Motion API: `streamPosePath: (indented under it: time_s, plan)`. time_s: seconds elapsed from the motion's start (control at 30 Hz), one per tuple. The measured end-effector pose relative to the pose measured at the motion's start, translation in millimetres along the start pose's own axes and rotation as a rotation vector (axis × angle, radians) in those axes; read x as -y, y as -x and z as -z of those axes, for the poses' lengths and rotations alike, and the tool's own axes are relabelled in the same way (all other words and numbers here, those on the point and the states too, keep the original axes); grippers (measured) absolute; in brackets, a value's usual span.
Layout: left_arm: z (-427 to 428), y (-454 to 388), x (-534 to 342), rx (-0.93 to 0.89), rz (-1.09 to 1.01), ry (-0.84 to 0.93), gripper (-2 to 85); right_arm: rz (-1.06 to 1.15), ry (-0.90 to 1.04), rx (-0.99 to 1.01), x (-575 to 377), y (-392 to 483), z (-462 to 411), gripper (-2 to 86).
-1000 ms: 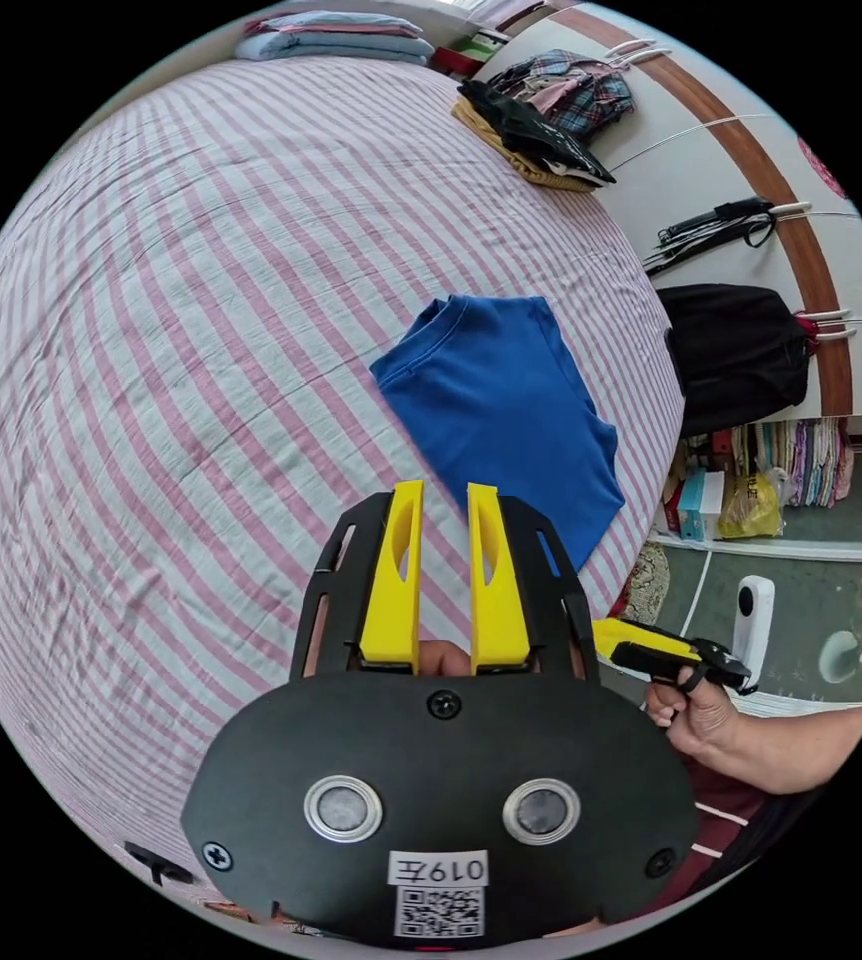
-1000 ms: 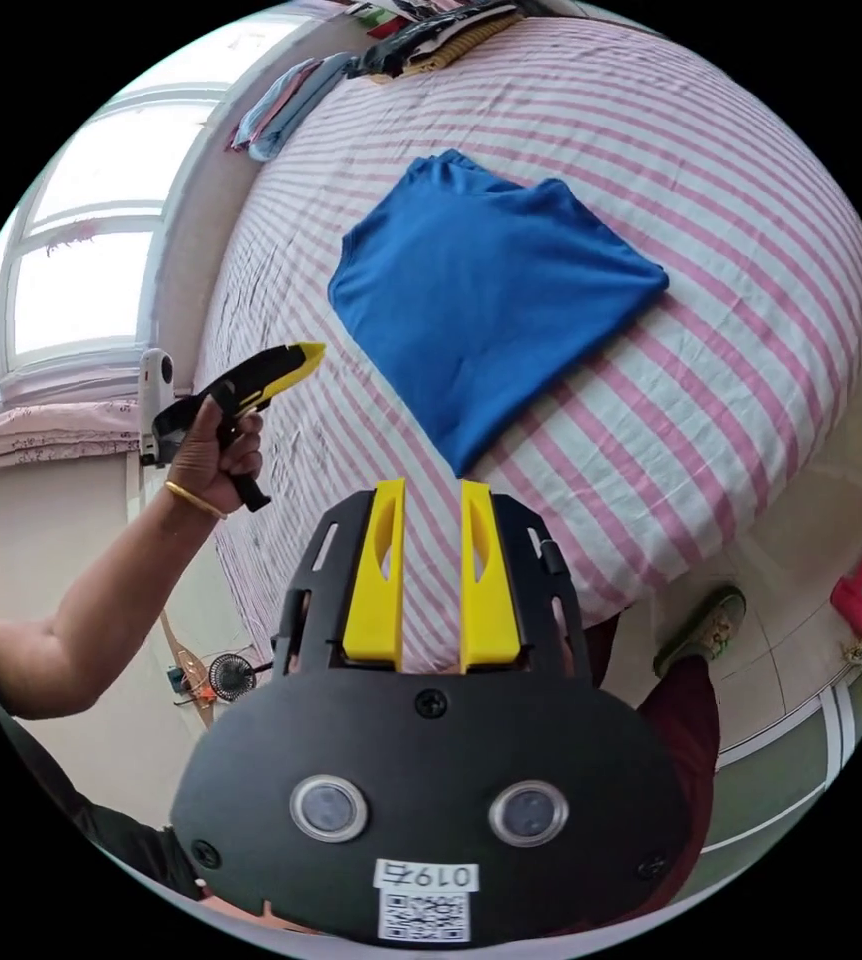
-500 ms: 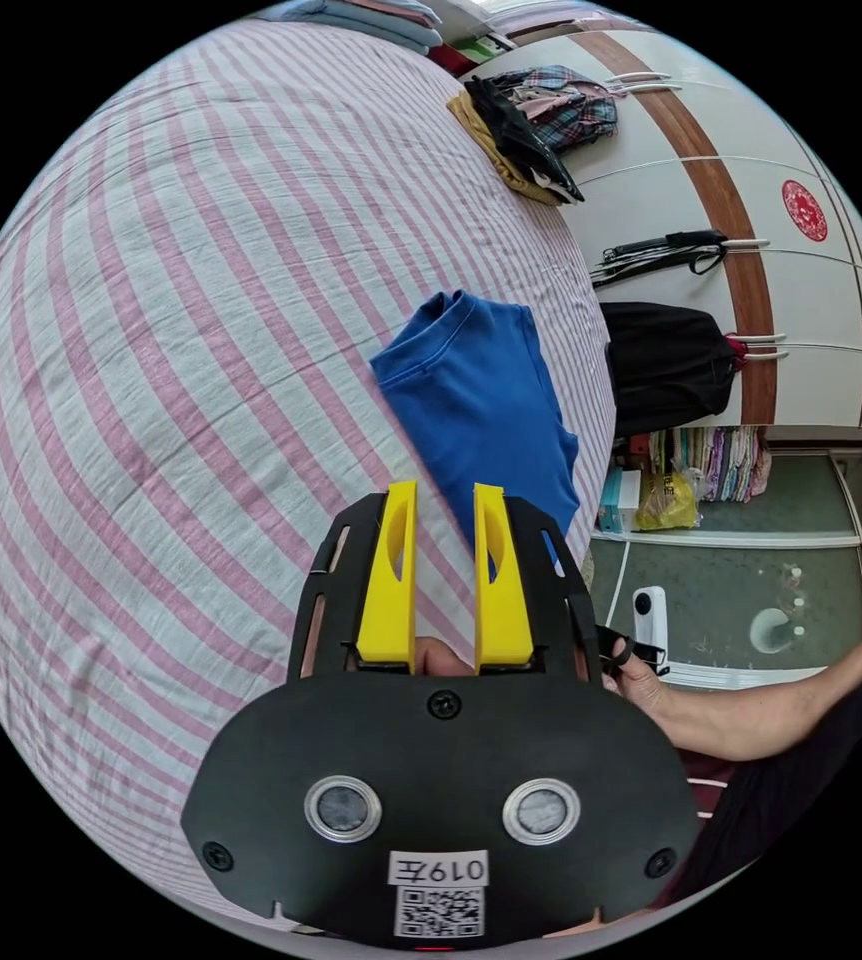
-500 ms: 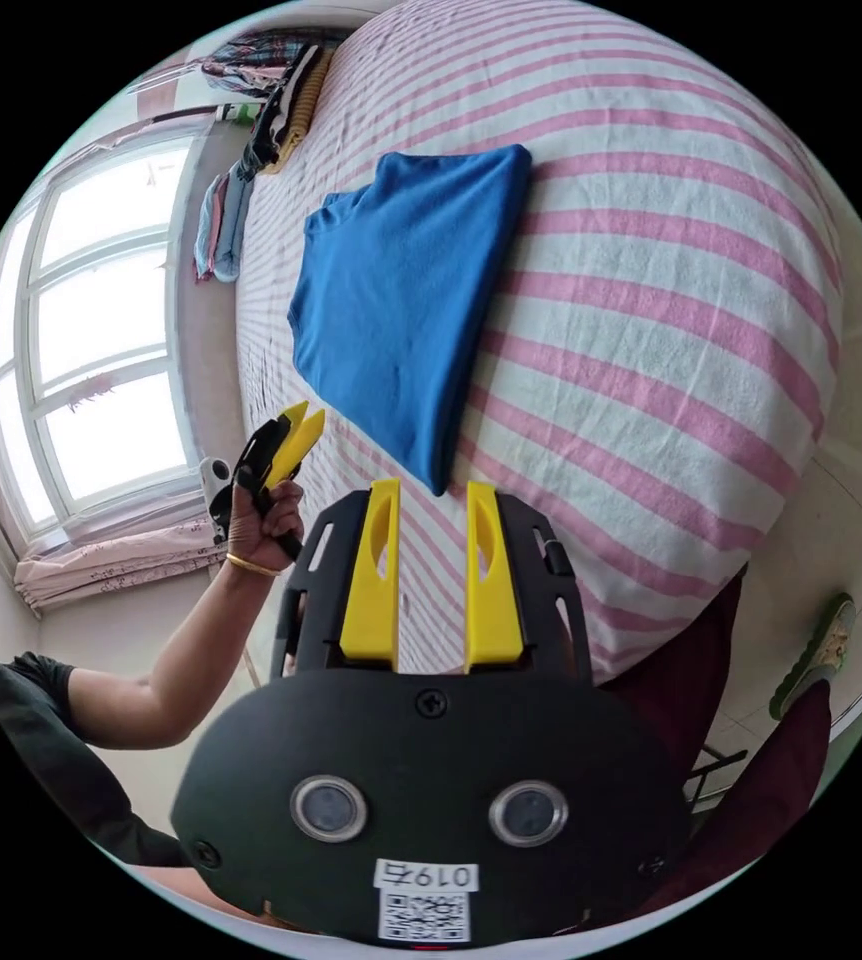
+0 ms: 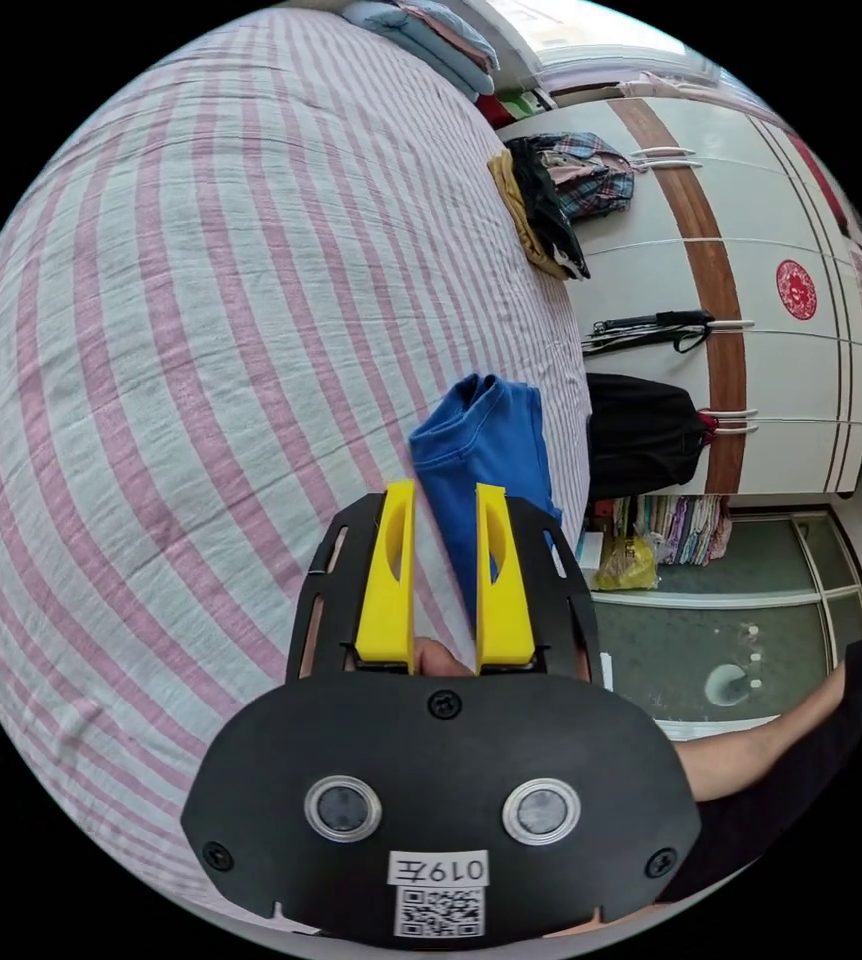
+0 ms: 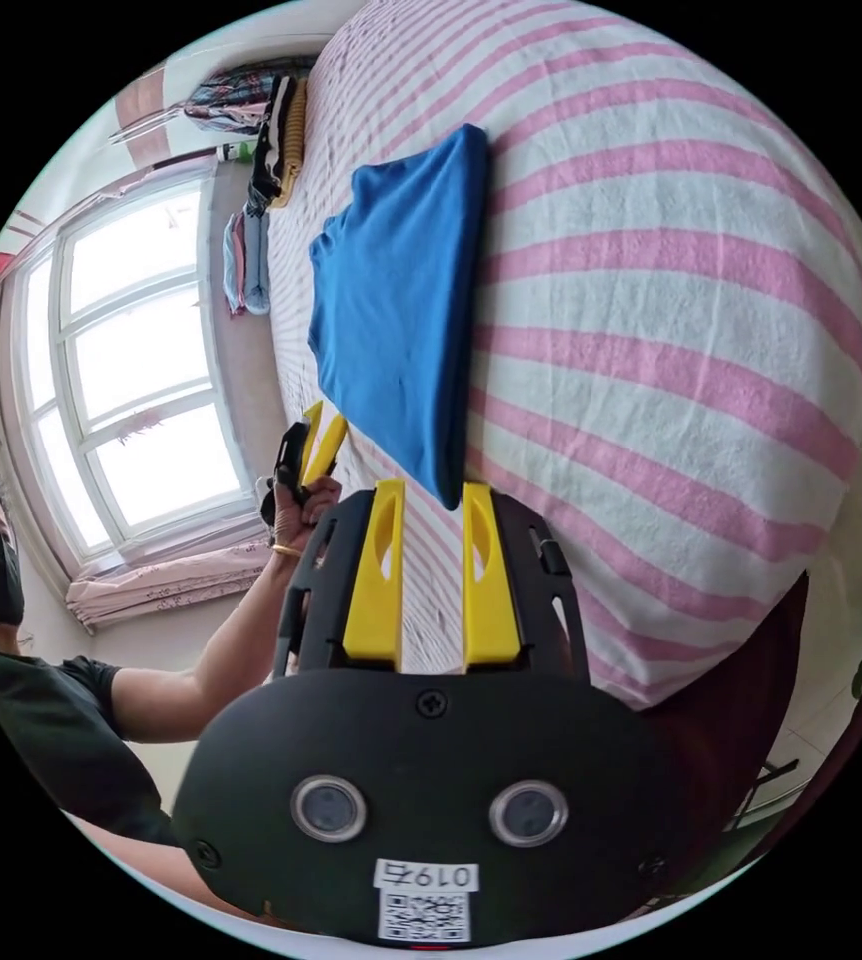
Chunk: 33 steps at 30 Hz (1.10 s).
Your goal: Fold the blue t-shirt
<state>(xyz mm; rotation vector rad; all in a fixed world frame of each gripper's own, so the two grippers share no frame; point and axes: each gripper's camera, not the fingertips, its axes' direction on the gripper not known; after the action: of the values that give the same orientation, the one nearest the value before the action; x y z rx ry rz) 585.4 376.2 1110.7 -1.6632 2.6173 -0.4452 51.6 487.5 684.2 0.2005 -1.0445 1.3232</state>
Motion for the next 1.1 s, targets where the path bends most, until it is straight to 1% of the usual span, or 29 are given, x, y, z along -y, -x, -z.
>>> streamPosePath:
  time_s: [0.27, 0.57, 0.73, 0.87, 1.03, 1.1]
  plan:
    - [29.4, 32.7, 45.2, -0.180, 0.083, 0.054, 8.1, -0.035, -0.020, 0.077, -34.7, -19.2, -23.6, 9.6]
    - [37.7, 24.0, 89.0, -0.239, -0.014, 0.117, 8.6, -0.067, -0.062, 0.178, -55.7, -32.1, -67.5, 9.1]
    - [32.7, 25.2, 103.8, -0.326, 0.010, 0.110, 8.1, -0.141, -0.177, 0.255, -69.0, -42.2, -88.6, 7.4]
    - [30.6, 25.0, 110.1, -0.345, 0.026, 0.116, 7.1, -0.162, -0.176, 0.265, -75.4, -48.9, -93.7, 7.0]
    - [29.7, 22.2, 111.0, -0.347, 0.025, 0.121, 6.4, -0.200, -0.140, 0.169, -101.1, -68.8, -75.4, 6.4]
    - [27.2, 21.1, 111.1, -0.344, 0.025, 0.122, 6.1, -0.199, -0.179, 0.156, -102.4, -72.3, -75.7, 6.6]
